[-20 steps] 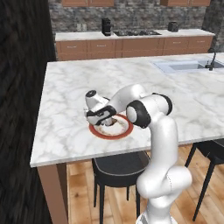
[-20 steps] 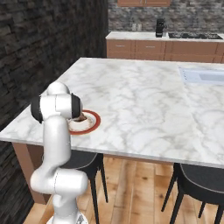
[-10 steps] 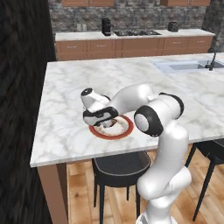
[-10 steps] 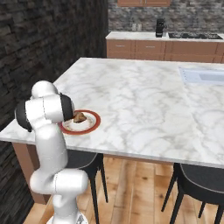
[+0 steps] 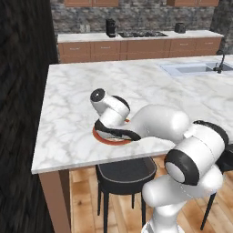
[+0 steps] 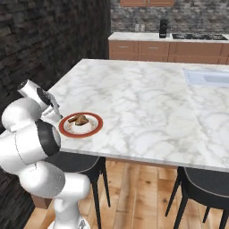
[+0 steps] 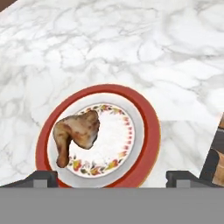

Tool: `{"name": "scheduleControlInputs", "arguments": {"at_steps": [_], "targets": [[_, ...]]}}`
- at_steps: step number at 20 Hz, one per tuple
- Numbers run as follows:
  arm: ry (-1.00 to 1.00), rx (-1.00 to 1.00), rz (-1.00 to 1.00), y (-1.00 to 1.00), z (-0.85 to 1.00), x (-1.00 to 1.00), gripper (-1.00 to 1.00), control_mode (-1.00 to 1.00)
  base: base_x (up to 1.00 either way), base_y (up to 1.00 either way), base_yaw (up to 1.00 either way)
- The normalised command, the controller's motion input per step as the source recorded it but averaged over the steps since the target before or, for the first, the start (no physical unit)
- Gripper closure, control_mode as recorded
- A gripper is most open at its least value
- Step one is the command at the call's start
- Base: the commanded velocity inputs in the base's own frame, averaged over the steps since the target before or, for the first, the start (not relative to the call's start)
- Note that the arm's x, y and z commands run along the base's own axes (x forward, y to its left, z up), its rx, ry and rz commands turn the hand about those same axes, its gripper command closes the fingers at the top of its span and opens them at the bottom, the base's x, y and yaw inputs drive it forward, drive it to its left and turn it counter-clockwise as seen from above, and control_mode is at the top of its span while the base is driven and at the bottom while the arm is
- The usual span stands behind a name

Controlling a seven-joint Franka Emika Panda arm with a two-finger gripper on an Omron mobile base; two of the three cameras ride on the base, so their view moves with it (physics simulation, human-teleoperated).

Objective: Take the cheese, chicken drumstick, and corn from the fridge and place them on the plate on the dining counter to create an appetizer plate.

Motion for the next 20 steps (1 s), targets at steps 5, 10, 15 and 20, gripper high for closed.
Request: {"name": "scheduleControlInputs", "arguments": {"at_steps": [5, 10, 15, 20], "targets": [[-0.13, 0.07, 0.04, -0.5, 1.0, -0.59, -1.0, -1.0, 0.0, 0.0, 0.0], [-0.04, 0.05, 0.1, -0.46, 1.0, -0.72, -1.0, -1.0, 0.0, 0.0, 0.0], [-0.02, 0.01, 0.16, -0.47, 0.95, -0.53, -1.0, -1.0, 0.0, 0.0, 0.0], [-0.01, 0.0, 0.19, -0.26, 0.67, -0.56, -1.0, -1.0, 0.0, 0.0, 0.0]]}}
